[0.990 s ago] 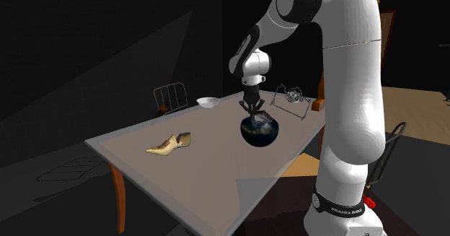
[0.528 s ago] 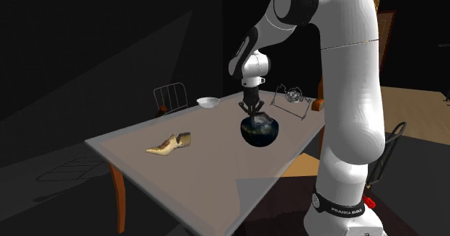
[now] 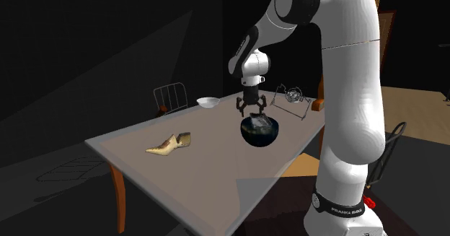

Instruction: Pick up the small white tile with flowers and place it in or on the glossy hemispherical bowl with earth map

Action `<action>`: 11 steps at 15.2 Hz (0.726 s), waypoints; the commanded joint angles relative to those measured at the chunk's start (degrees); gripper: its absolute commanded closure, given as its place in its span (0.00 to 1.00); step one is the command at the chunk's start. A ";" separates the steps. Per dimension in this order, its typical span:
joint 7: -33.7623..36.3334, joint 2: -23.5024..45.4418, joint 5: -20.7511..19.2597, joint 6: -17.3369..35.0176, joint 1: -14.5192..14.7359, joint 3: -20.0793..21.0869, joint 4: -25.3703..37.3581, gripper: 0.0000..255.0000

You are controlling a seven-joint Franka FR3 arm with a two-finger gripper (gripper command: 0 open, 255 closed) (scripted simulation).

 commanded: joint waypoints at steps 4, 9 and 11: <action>2.58 -4.26 -3.78 -6.02 1.28 -0.97 2.94 0.00; 2.58 -4.27 -3.79 -6.02 1.27 -0.95 2.94 0.00; 2.58 -4.27 -3.79 -6.02 1.27 -0.95 2.94 0.00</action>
